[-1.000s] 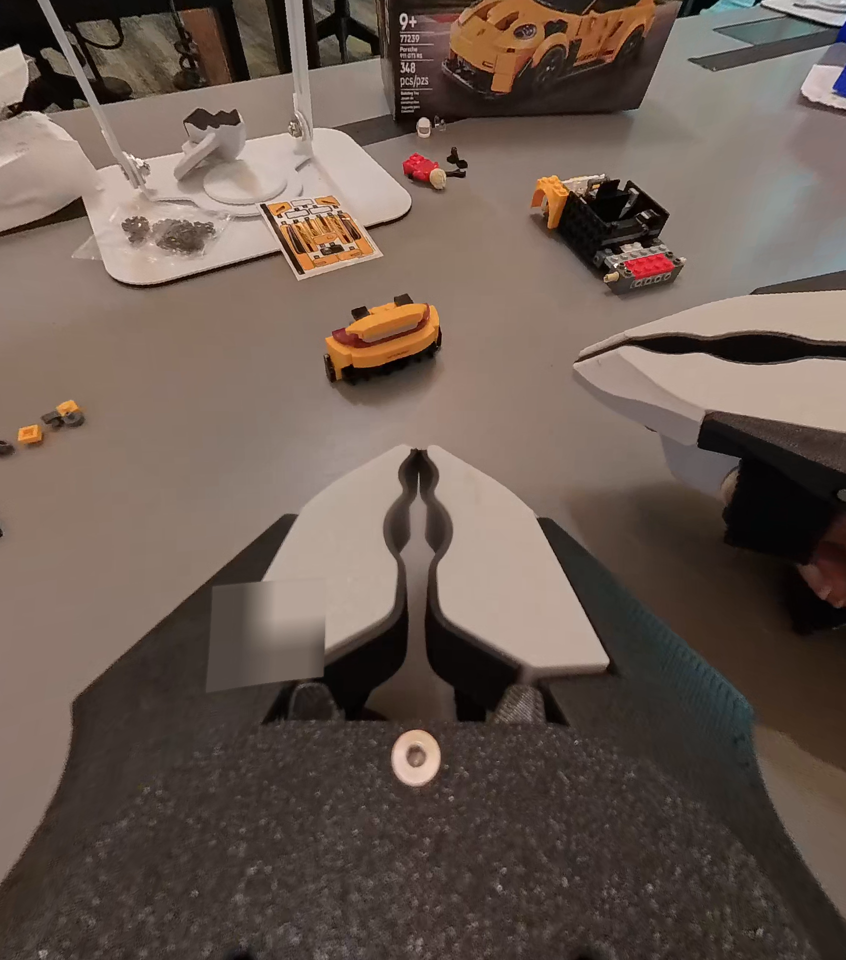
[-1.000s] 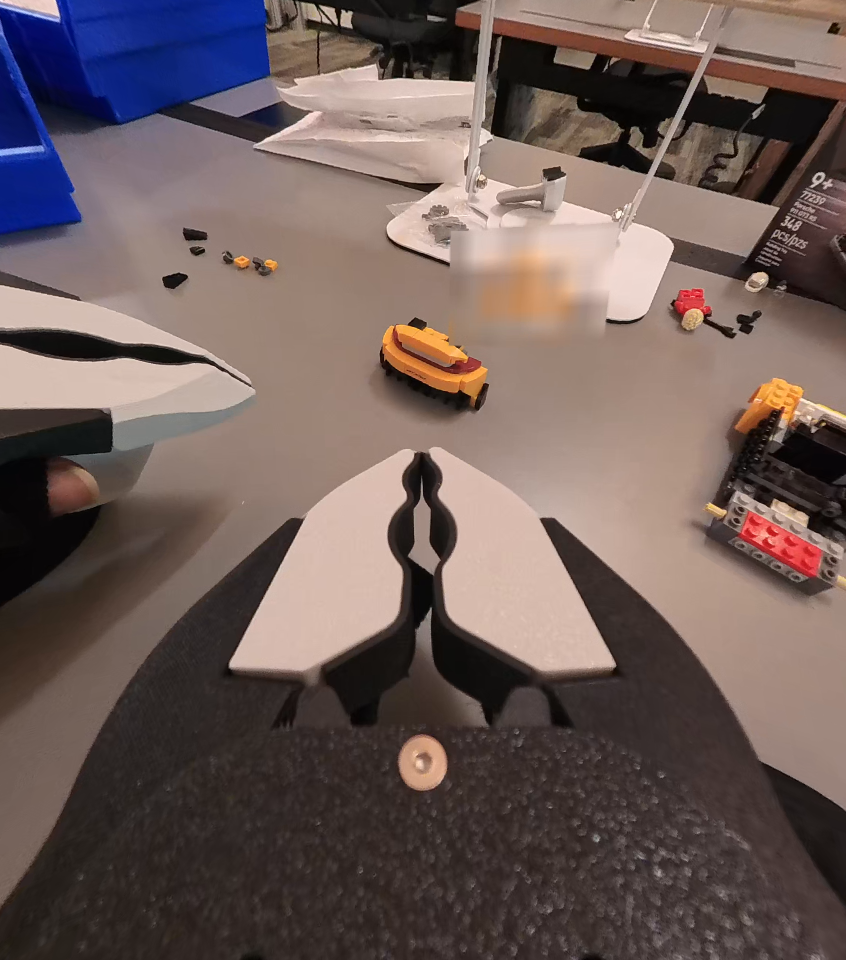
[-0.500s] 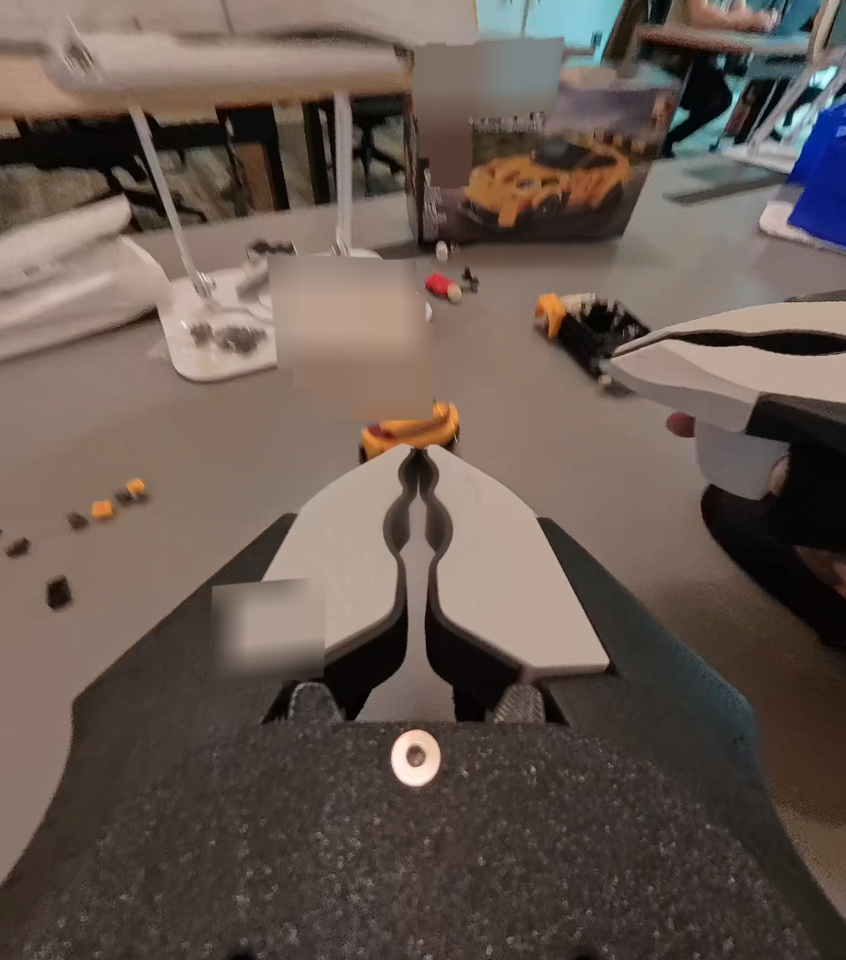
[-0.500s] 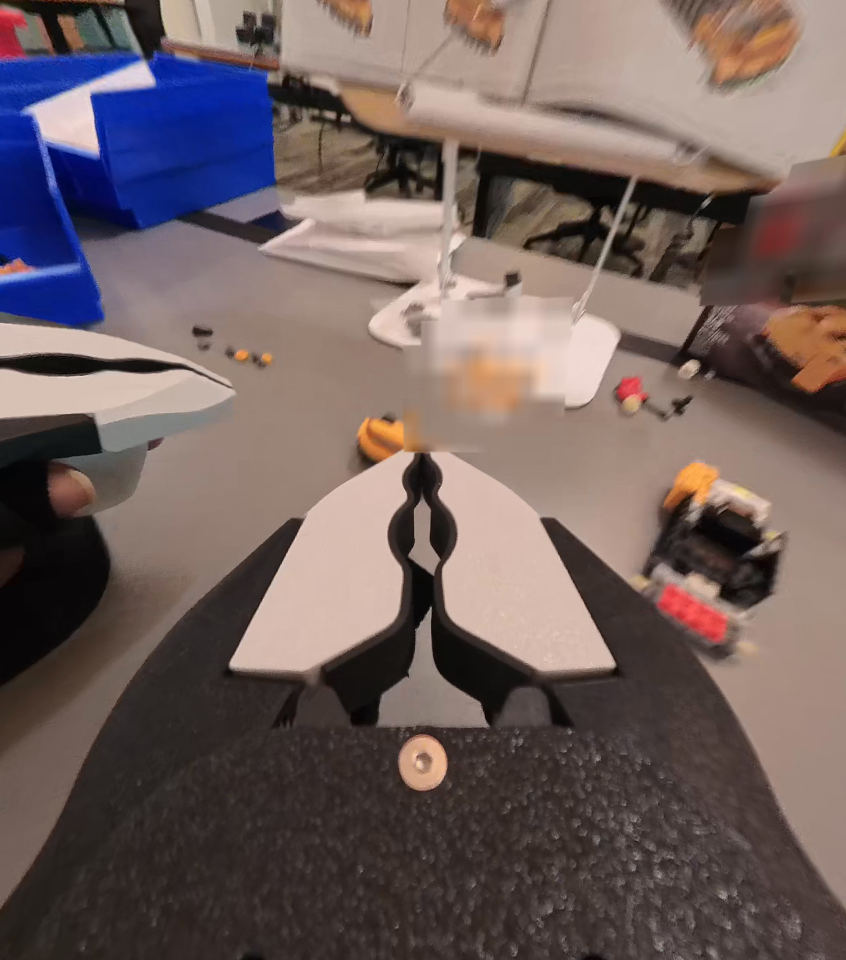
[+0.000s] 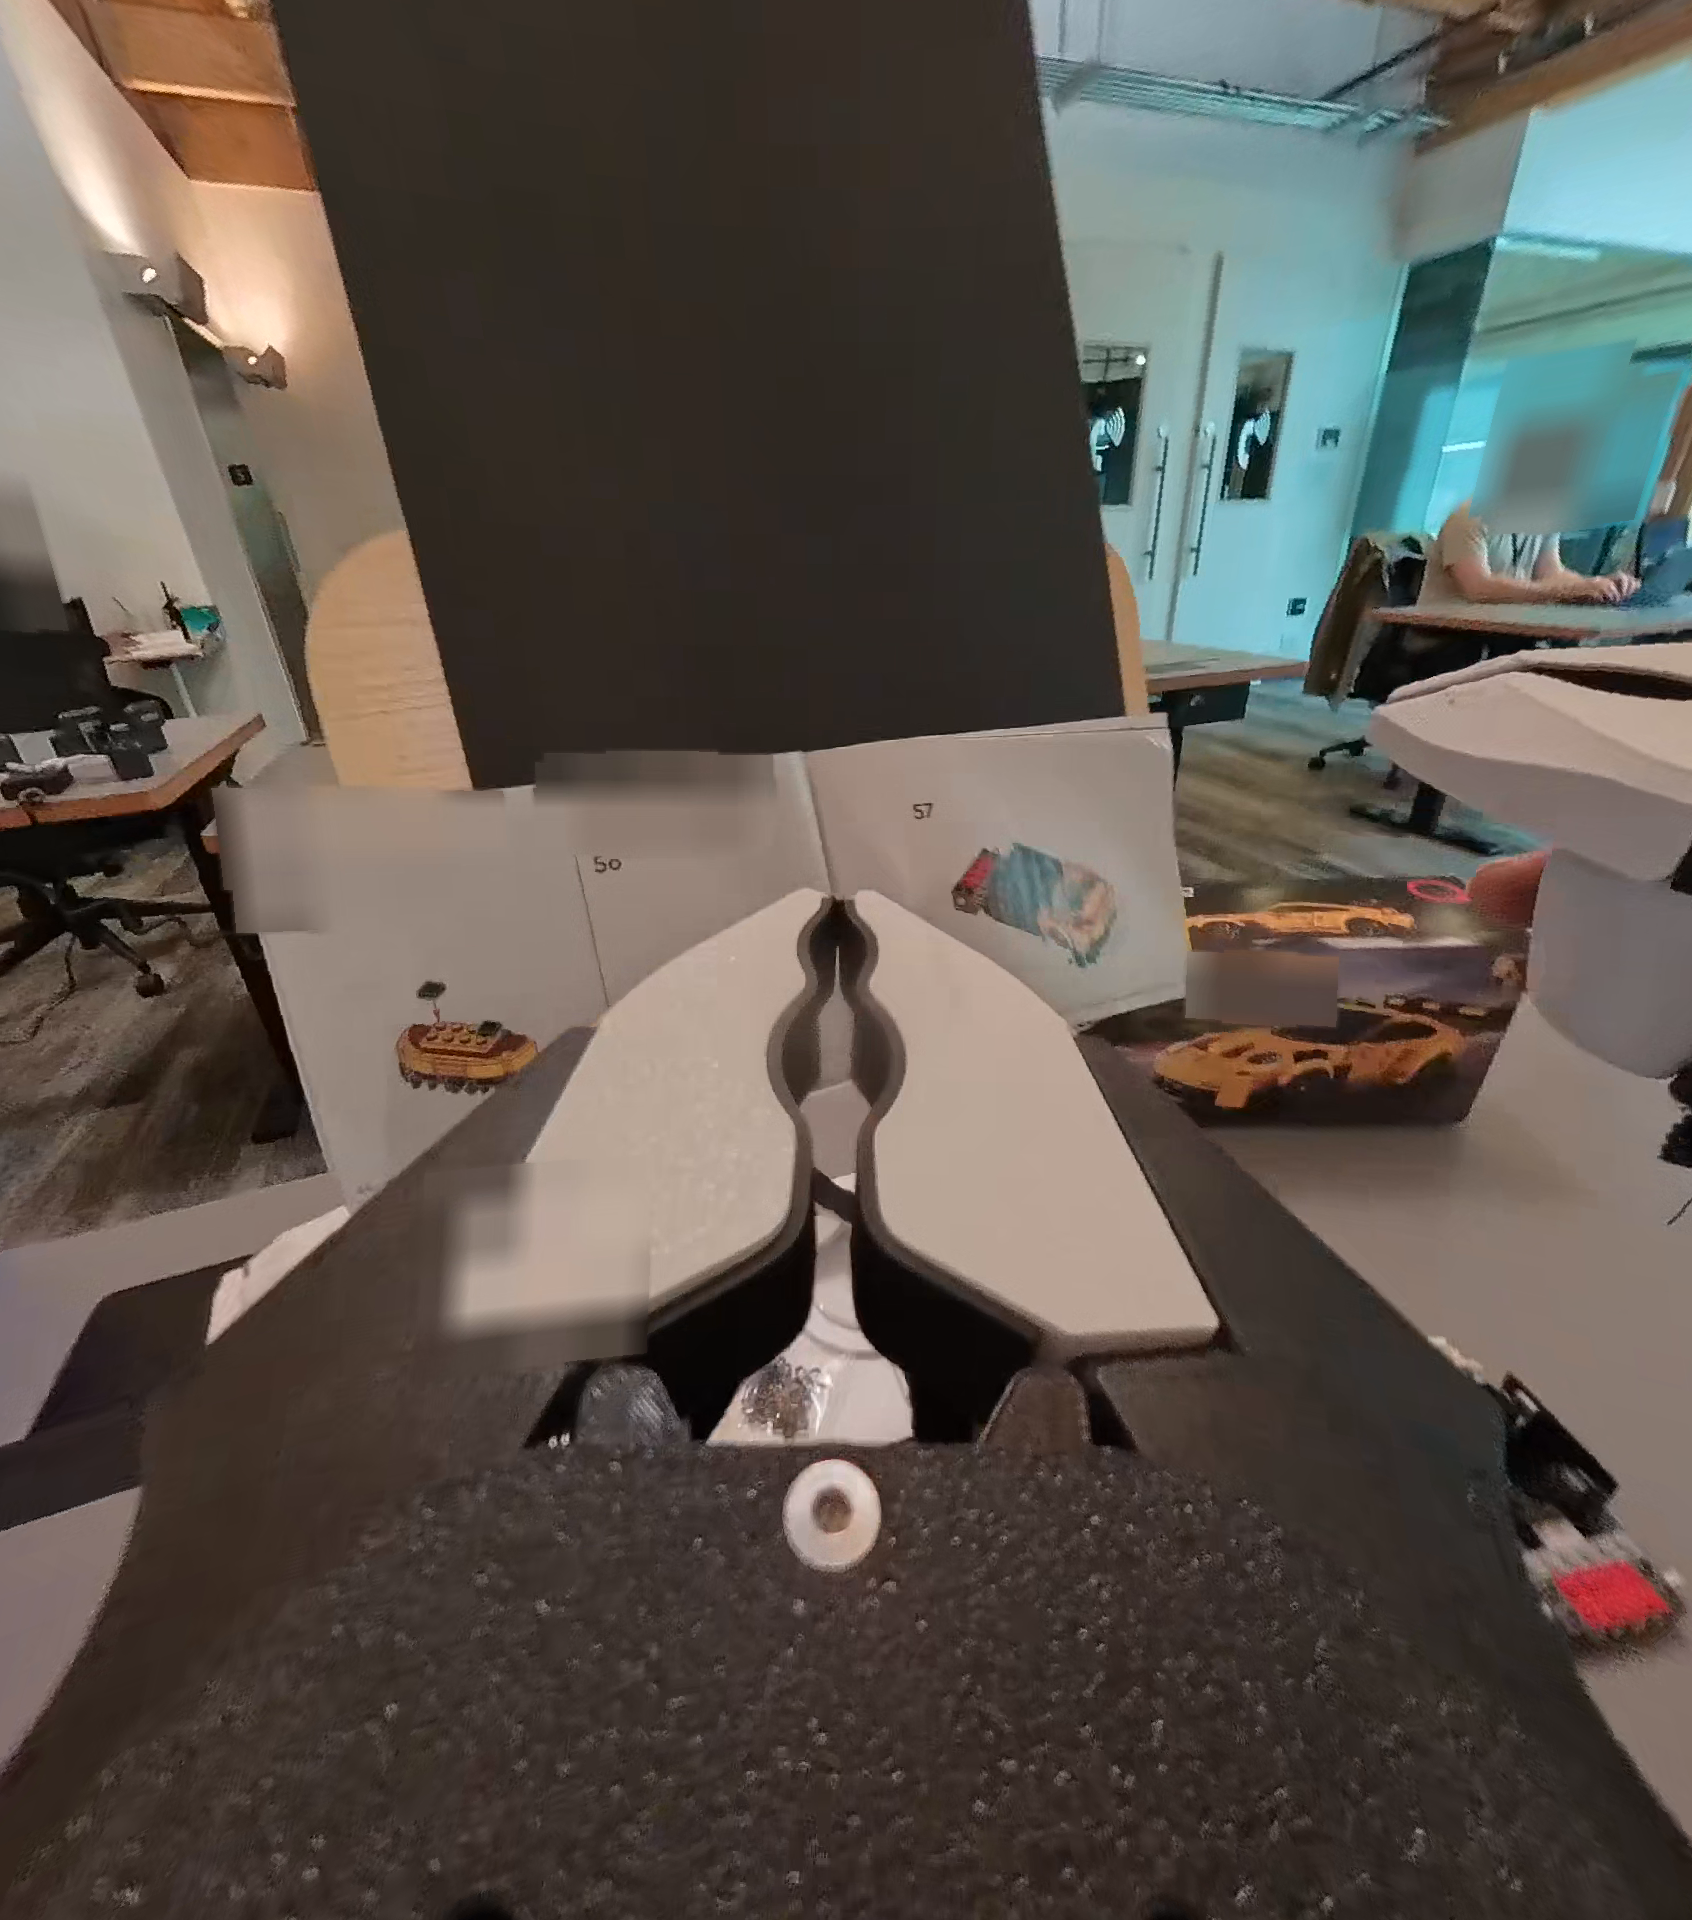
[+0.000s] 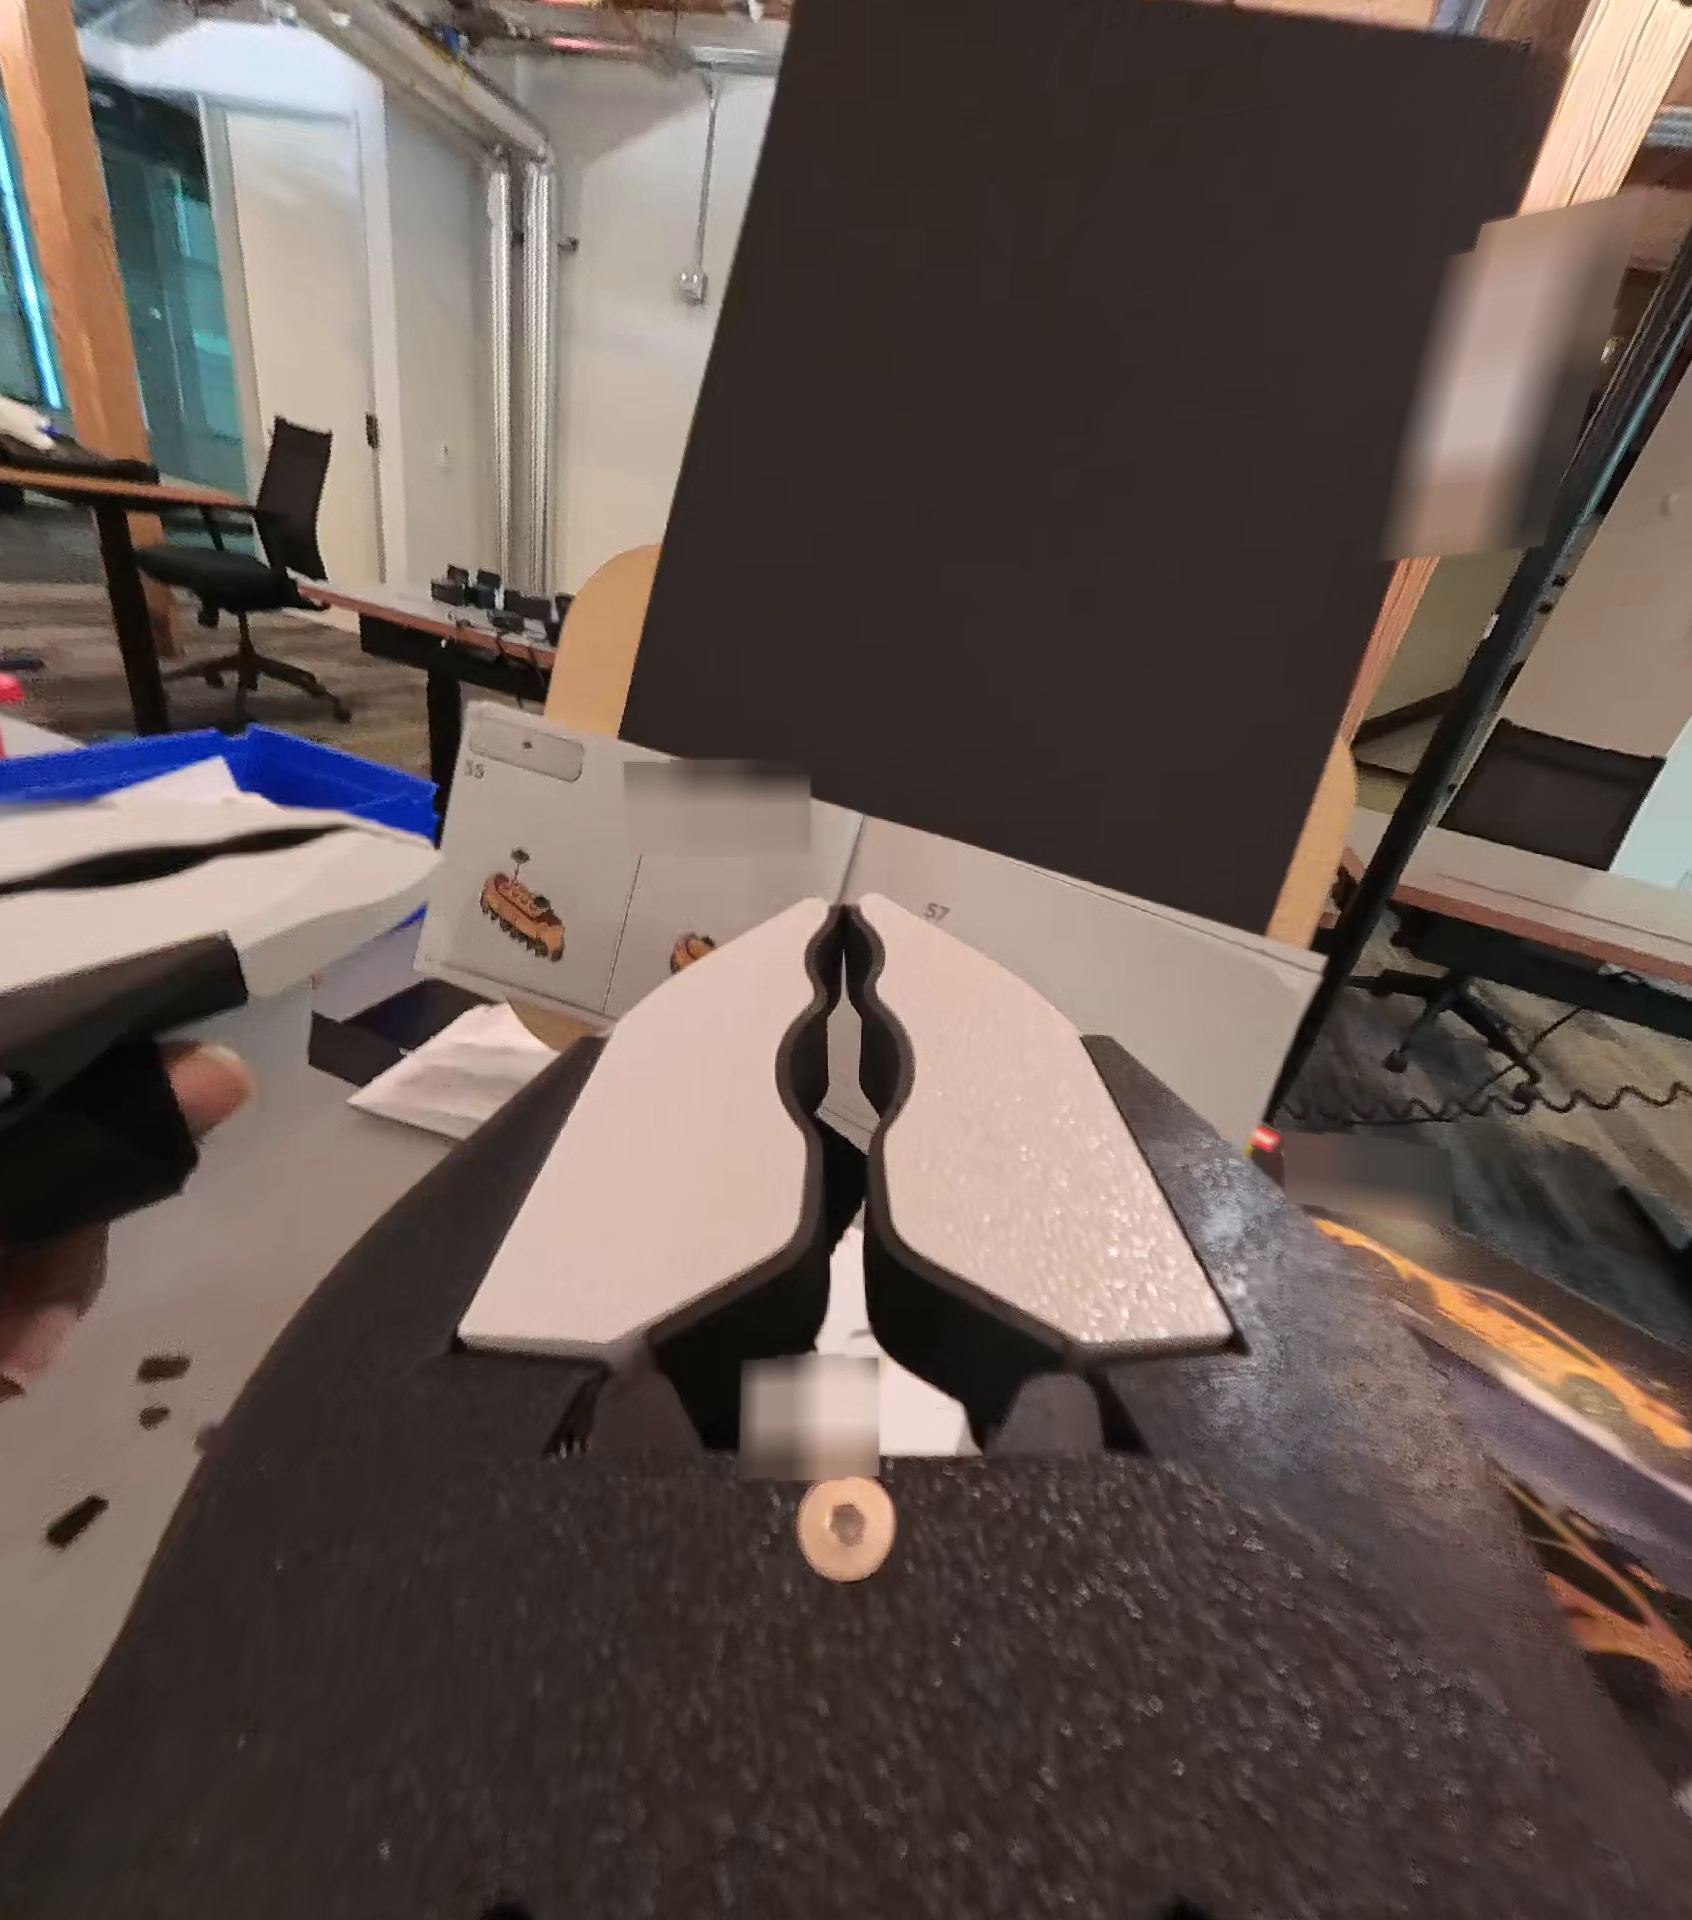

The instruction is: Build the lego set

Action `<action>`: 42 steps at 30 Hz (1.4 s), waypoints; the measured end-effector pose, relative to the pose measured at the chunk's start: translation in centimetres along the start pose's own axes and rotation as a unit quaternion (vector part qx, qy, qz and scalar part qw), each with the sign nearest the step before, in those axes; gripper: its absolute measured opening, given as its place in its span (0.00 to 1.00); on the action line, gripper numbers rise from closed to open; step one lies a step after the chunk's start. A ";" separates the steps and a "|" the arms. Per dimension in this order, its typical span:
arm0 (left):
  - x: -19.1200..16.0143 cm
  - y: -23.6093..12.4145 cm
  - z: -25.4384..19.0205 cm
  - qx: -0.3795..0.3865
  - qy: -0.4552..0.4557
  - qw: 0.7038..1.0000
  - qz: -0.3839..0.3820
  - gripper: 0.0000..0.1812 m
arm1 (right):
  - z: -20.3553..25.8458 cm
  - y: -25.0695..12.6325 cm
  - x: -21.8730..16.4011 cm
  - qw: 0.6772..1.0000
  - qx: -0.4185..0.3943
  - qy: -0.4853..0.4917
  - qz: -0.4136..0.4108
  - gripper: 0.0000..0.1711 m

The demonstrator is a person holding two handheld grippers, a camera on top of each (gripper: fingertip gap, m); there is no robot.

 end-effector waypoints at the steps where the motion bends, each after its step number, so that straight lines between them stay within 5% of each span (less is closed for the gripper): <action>1: -0.5 0.6 0.6 0.004 -0.010 1.000 0.001 0.00 | 0.0 0.8 -0.5 1.000 0.000 0.013 -0.002 0.00; 9: -7.0 3.0 4.4 0.034 -0.008 0.998 0.042 0.00 | 0.9 4.0 -8.6 0.999 -0.033 0.010 -0.016 0.00; 15: -9.7 3.8 0.4 -0.015 0.022 0.997 0.070 0.00 | -1.1 4.5 -11.9 0.997 -0.069 0.007 0.033 0.00; 23: -11.1 3.4 -2.9 -0.043 0.085 0.992 0.081 0.00 | -1.1 4.4 -12.2 0.996 -0.077 0.010 0.041 0.00; 42: -11.8 3.7 -0.6 -0.036 0.072 0.993 0.085 0.00 | -1.8 4.5 -13.7 0.994 -0.085 0.026 0.056 0.00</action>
Point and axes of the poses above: each gripper's, where its closed fingertips meet, y out along the fingers, x out of its top, z = x × y across the jaws, the point moved 3 cm from there along -y, back along the fingers, and after that the axes turned 12 degrees about -y, right-handed, at the moved point
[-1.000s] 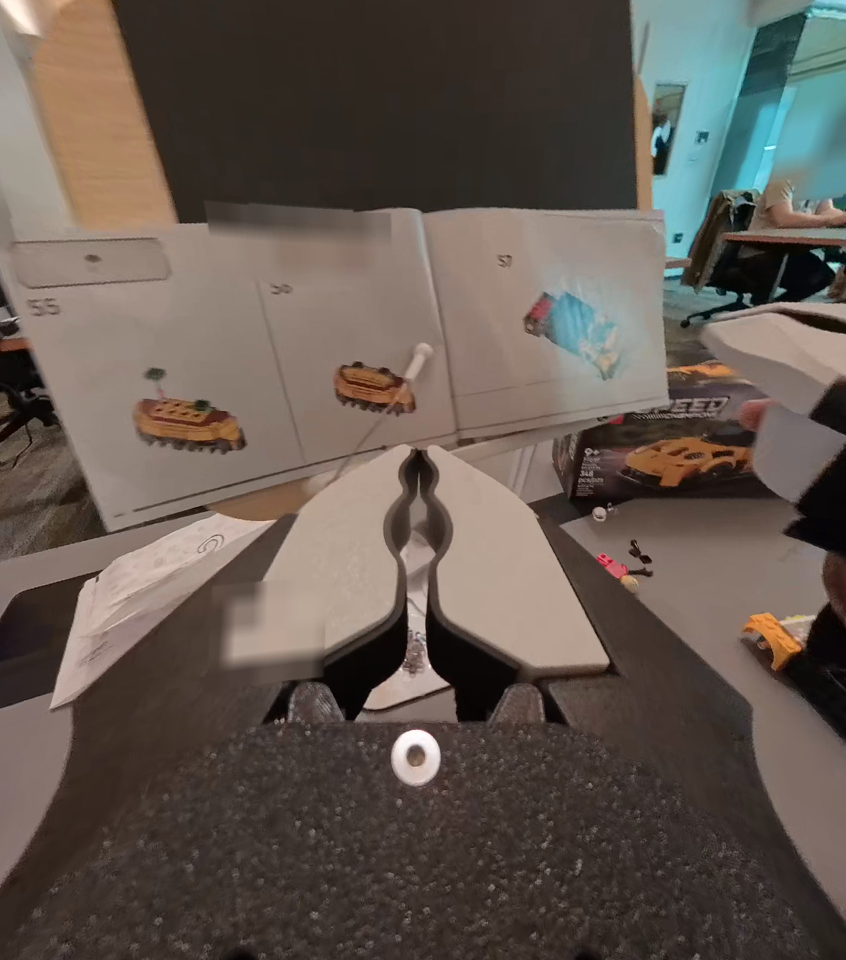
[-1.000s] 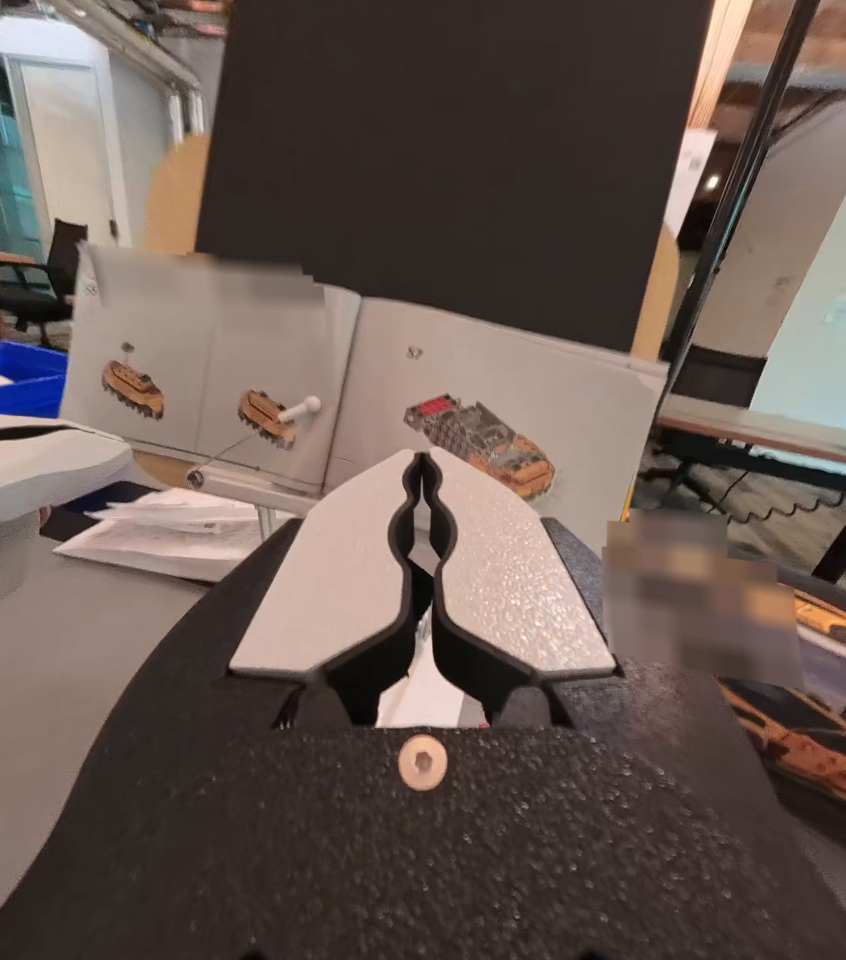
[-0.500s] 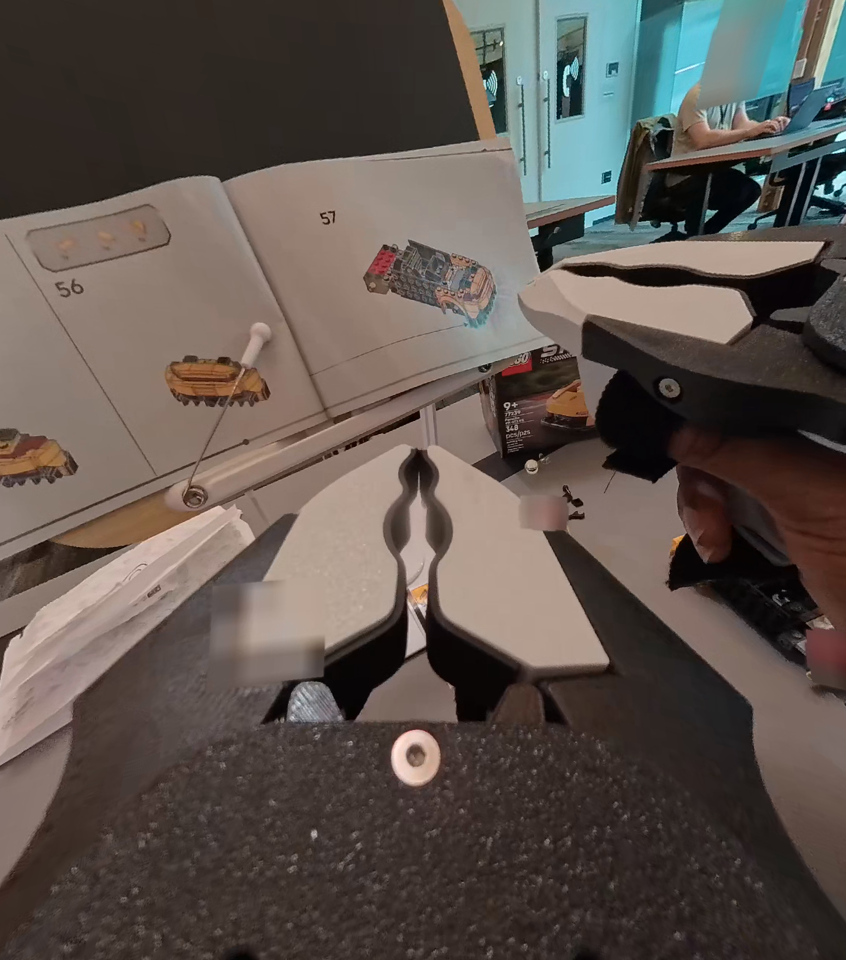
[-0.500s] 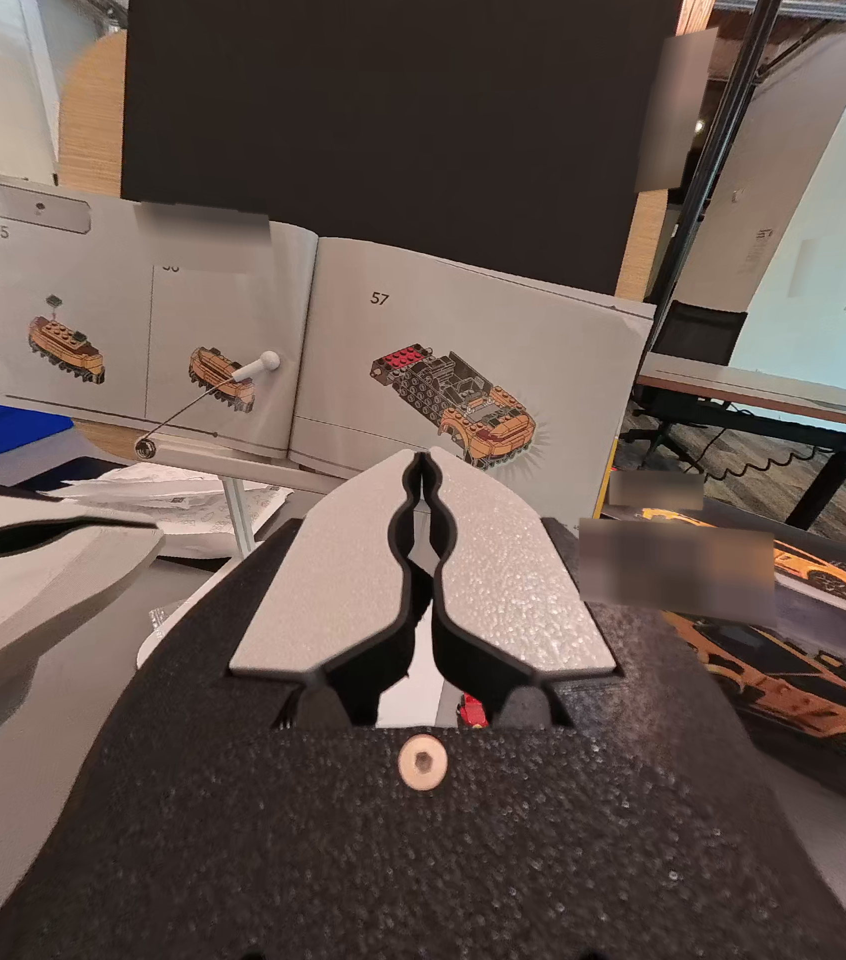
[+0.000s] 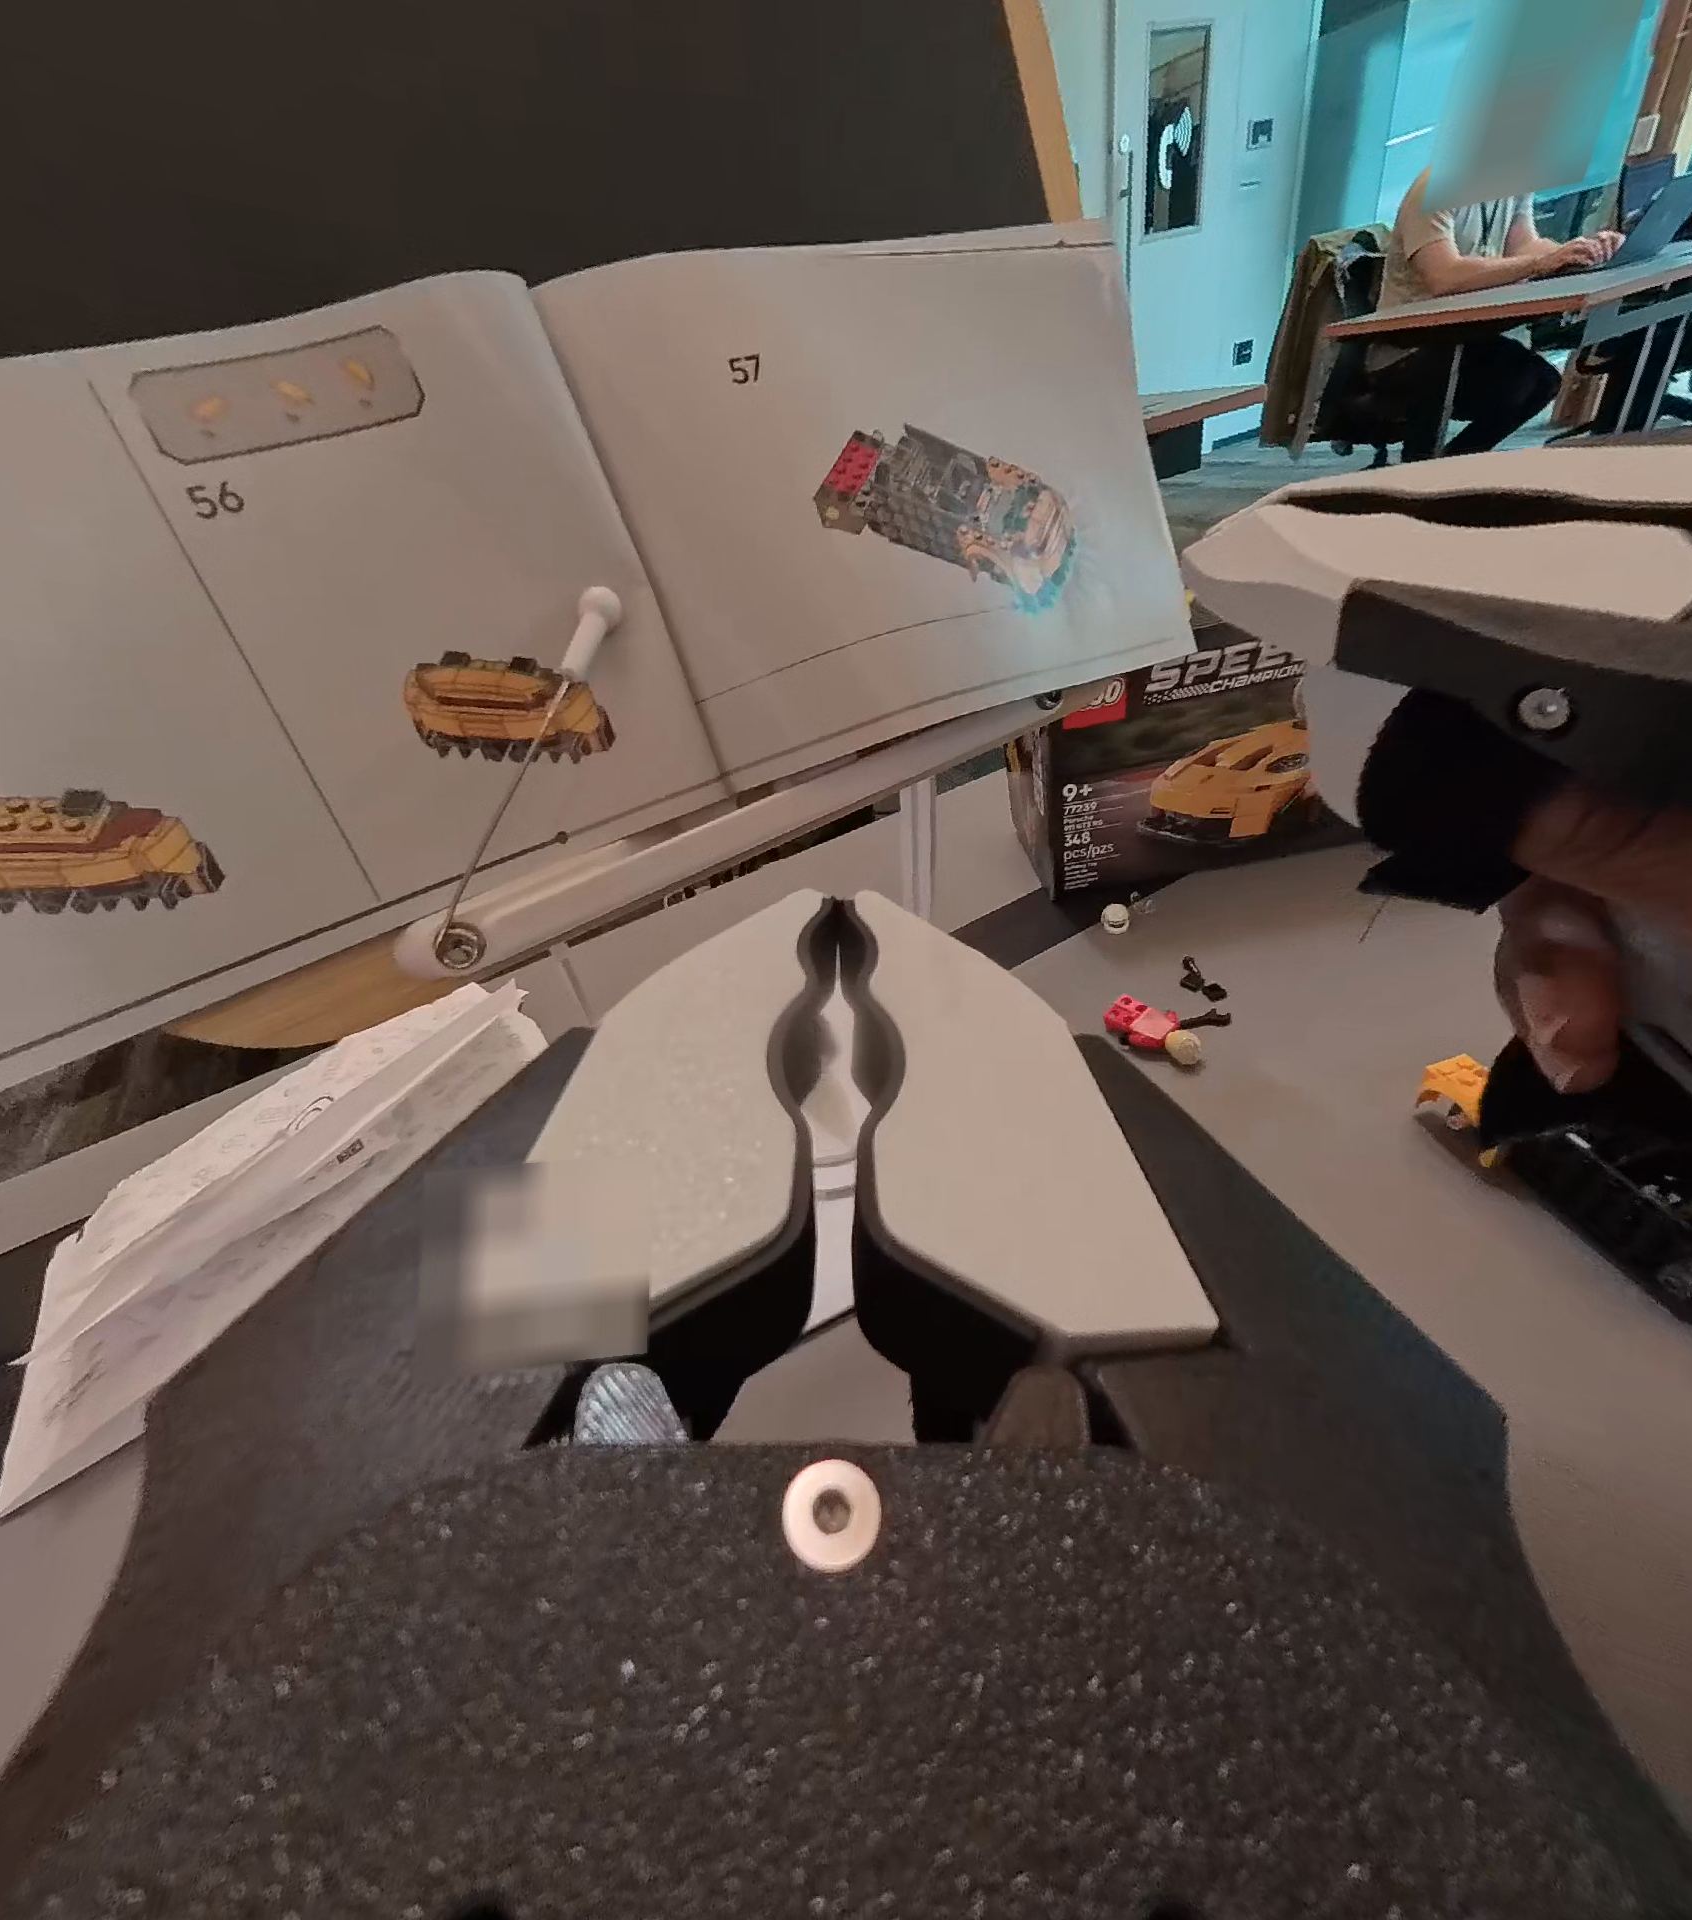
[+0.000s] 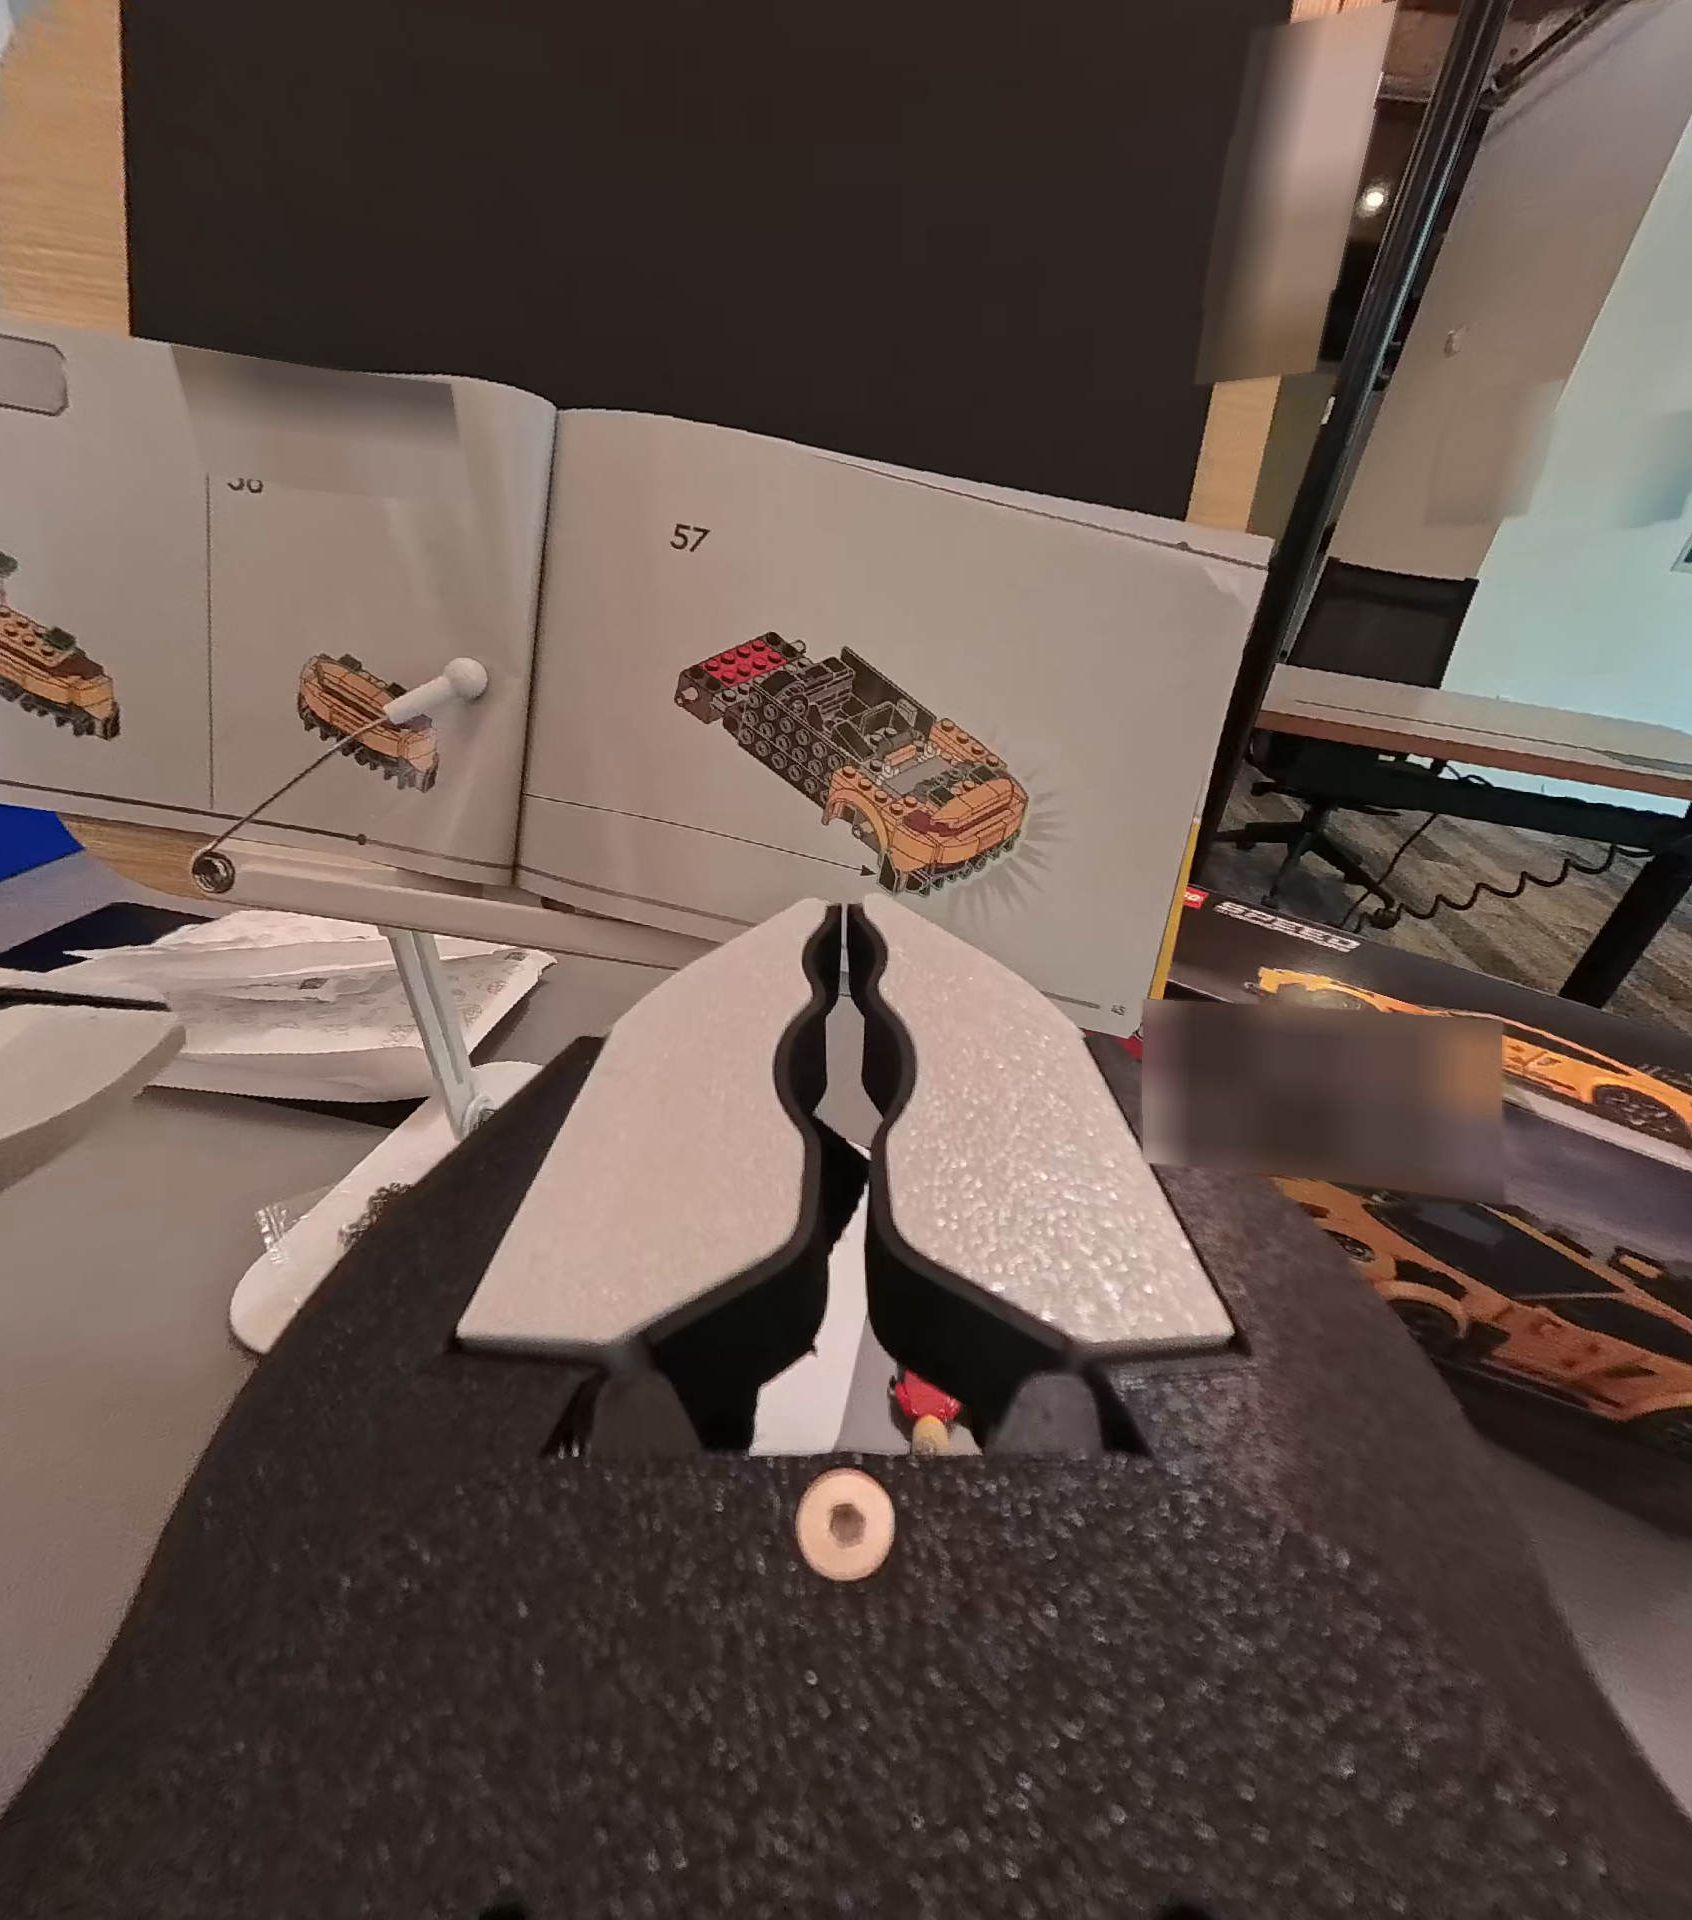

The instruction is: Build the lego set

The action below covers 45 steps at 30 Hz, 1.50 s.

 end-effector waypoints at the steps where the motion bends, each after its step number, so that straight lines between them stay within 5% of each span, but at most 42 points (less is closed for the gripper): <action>1: -0.1 0.1 0.2 0.002 0.000 1.000 -0.001 0.00 | 0.0 0.0 0.0 1.000 -0.001 -0.001 0.001 0.00; 16: 0.2 -0.3 1.2 0.022 0.002 1.000 0.000 0.00 | 0.4 0.0 -0.2 1.000 -0.002 -0.014 0.001 0.00; 24: 3.2 -3.6 0.0 -0.003 0.011 1.000 -0.010 0.00 | 4.1 -2.9 3.1 0.996 0.064 -0.053 -0.038 0.02; 34: -5.5 -8.6 -0.4 -0.019 0.000 0.995 0.100 0.00 | 10.8 -11.4 -1.7 0.963 0.218 -0.144 -0.060 0.00; 38: -9.0 -9.3 -2.4 -0.051 -0.018 0.988 0.144 0.00 | 11.8 -12.5 -2.8 0.964 0.231 -0.125 -0.041 0.00; 45: -9.9 -10.1 -3.6 -0.071 -0.016 0.988 0.138 0.00 | 11.0 -12.6 -4.1 0.979 0.195 -0.059 0.002 0.04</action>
Point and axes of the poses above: each gripper's, where its closed fingertips meet, y out along the fingers, x out of its top, z = x × y across the jaws, the point moved 3 cm from there along -y, back along the fingers, and after that the axes turned 12 degrees about -y, right-handed, at the moved point
